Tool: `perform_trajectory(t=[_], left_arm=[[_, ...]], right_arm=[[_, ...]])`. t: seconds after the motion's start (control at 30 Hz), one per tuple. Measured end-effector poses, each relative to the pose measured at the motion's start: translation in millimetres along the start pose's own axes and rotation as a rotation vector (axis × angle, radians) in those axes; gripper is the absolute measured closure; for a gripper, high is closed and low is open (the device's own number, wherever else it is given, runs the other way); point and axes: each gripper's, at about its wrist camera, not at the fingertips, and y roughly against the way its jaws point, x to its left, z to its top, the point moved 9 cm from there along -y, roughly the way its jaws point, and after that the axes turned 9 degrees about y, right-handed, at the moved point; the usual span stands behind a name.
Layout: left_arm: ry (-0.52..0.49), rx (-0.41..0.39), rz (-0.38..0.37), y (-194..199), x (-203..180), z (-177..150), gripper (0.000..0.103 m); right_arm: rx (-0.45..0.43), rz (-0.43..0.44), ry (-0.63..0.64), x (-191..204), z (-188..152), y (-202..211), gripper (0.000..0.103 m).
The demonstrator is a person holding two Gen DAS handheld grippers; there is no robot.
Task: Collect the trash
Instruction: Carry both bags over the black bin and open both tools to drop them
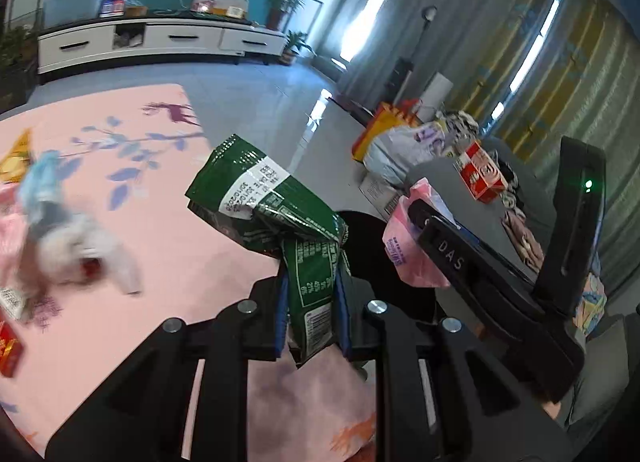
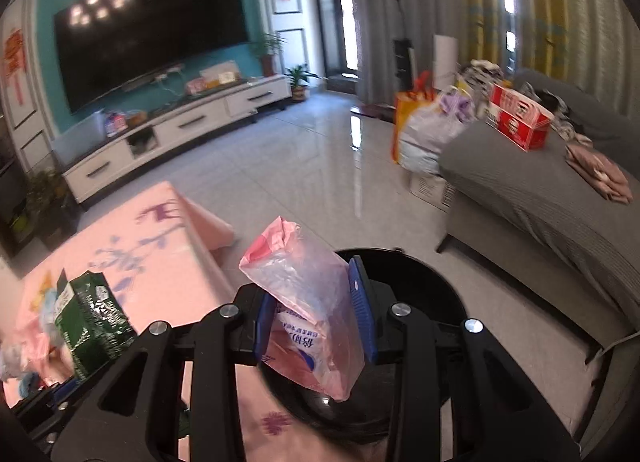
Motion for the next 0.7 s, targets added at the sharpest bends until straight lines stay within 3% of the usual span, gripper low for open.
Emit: perform_trajectory(t=[0.3,0.7], left_arm=[[-0.079,0.109,-0.024,-73.4,-47.4,-21.5,0.082],[-0.109,0.191,-0.016,-114.5,-55.5,-43.3,0.081]], right_arm=[[0.141,-0.057,-0.196,-71.4,-27.5,-43.9,0.067],[0.21,-0.018,-0.27,-80.5,-40.0,-58.1,0.066]])
